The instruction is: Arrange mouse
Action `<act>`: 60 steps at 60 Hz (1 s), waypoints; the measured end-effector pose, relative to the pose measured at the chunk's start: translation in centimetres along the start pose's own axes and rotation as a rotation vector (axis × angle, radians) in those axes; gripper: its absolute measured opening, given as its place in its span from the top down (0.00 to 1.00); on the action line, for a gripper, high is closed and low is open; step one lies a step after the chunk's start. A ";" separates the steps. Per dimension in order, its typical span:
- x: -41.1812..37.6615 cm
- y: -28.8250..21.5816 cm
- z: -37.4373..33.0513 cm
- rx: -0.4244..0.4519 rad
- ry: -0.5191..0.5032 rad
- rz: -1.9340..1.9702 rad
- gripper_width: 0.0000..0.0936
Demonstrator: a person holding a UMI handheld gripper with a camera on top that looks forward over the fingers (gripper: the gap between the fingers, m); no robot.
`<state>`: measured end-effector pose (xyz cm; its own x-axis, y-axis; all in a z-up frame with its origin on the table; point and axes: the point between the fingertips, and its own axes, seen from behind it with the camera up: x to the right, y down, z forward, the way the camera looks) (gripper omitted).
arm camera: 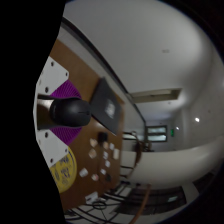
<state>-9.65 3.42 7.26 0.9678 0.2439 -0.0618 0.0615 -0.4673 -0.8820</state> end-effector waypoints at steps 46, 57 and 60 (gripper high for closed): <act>17.9 10.1 -3.0 -0.148 0.252 0.098 0.37; 17.1 8.4 -7.3 -0.045 0.173 0.038 0.09; 17.3 8.1 -8.9 -0.001 0.157 0.045 0.09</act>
<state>9.74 -3.71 3.21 0.9959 0.0868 -0.0268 0.0178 -0.4755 -0.8795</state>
